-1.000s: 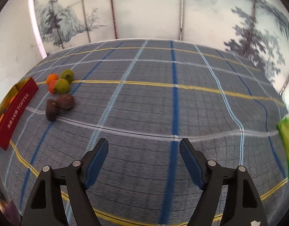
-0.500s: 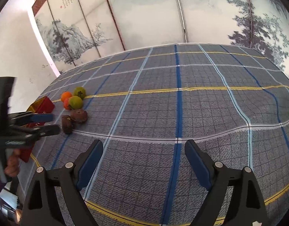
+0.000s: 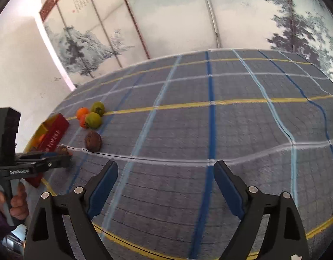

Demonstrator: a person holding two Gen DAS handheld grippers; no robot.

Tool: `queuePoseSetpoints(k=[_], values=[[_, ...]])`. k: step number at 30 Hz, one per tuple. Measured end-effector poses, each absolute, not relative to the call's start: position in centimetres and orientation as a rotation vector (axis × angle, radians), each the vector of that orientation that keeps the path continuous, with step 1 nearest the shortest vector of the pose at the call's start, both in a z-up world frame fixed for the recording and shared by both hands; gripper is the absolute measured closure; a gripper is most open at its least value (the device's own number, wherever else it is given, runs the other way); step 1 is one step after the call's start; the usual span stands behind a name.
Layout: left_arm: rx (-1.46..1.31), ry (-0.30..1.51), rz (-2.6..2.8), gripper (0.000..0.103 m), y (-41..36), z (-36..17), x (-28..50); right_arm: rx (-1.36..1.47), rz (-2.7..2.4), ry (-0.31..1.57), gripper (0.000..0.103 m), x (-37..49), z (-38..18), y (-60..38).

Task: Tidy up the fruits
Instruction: 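Lift the brown fruit with the left tool while the right tool grasps a green-yellow fruit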

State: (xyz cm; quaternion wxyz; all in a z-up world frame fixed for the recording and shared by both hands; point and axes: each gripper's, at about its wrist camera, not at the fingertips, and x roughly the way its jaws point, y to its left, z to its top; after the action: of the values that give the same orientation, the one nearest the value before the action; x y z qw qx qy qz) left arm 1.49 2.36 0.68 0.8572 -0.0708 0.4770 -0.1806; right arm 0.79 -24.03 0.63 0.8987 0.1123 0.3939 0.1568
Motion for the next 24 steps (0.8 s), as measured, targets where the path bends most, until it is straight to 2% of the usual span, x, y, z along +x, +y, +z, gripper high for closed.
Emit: queuePoseSetpoints(k=[3,7,9,15,19,20,22,23,24], values=[[-0.146,0.982,-0.366,0.064,3.2,2.1,0.3,0.23,0.474,0.801,0.015,2.2,2.4,-21.7],[-0.172,0.964,-0.372,0.064,4.3,3.6,-1.0,0.08,0.673,0.792,0.016,6.1,4.1,-15.7],[-0.163,0.956,-0.364,0.064,4.5,4.1,-1.5,0.005,0.741,0.826,0.023,8.2,3.7,-12.9],[-0.166,0.943,-0.362,0.064,5.9,4.9,-2.3,-0.203,0.787,0.889,0.029,12.1,1.6,-7.0],[-0.171,0.947,-0.358,0.064,6.5,4.8,-2.2,-0.242,0.793,0.908,0.034,13.1,0.6,-5.3],[-0.174,0.953,-0.357,0.064,6.6,4.7,-2.2,-0.249,0.795,0.911,0.037,13.5,0.4,-4.8],[-0.185,0.954,-0.353,0.064,6.8,4.6,-2.2,-0.276,0.785,0.937,0.056,14.1,-0.4,-4.1],[-0.188,0.952,-0.349,0.064,6.9,4.6,-2.3,-0.282,0.781,0.955,0.071,14.2,-0.8,-4.0],[-0.191,0.952,-0.343,0.064,7.1,4.6,-2.4,-0.28,0.774,0.955,0.071,14.2,-0.9,-4.1]])
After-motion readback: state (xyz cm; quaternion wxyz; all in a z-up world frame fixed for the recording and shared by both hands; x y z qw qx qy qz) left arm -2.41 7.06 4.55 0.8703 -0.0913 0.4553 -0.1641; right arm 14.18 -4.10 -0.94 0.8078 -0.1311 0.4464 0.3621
